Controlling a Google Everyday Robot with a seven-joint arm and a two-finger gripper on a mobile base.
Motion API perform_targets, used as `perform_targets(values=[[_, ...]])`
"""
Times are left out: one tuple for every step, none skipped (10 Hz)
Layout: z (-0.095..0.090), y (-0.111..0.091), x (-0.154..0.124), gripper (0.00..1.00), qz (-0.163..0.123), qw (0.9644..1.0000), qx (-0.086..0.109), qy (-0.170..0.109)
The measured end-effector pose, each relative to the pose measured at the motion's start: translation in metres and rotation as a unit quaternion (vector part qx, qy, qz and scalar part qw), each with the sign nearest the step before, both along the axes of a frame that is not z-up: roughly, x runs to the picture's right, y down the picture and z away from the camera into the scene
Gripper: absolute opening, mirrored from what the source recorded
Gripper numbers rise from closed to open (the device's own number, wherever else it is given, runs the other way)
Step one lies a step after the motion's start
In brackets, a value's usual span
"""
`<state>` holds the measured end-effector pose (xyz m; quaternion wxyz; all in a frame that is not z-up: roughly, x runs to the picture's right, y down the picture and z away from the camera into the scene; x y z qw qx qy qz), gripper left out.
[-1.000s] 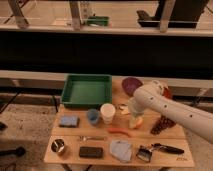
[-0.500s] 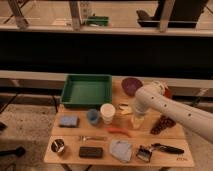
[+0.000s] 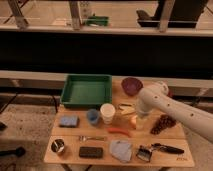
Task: Place apple in metal cup
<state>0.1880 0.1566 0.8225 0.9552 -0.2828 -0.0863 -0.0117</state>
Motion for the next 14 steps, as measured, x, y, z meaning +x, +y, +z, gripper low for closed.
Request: perform_targets(values=[[-0.001,0.000,0.003,0.80,0.007,1.0000,0.000,-0.003],[0.000,-0.001,0.006,0.80,0.016,0.9998,0.000,-0.010],[-0.001,-0.001,0.009,0.80,0.021,0.9997,0.000,-0.014],[-0.002,0.000,0.012,0.80,0.026,0.9995,-0.001,-0.017],[-0.003,0.001,0.013,0.80,0.030,0.9993,-0.002,-0.021],[-0.003,0.001,0.012,0.80,0.030,0.9992,-0.004,-0.024],[-0.002,0.002,0.012,0.80,0.030,0.9991,-0.006,-0.027],[-0.001,0.005,0.013,0.80,0.030,0.9991,-0.011,-0.028],[0.000,0.008,0.014,0.80,0.028,0.9991,-0.016,-0.028],[0.002,0.011,0.015,0.80,0.026,0.9990,-0.022,-0.029],[0.004,0.013,0.014,0.80,0.022,0.9990,-0.026,-0.030],[0.006,0.015,0.013,0.80,0.019,0.9989,-0.029,-0.031],[0.008,0.017,0.013,0.80,0.017,0.9989,-0.032,-0.032],[0.009,0.019,0.015,0.80,0.015,0.9988,-0.035,-0.031]])
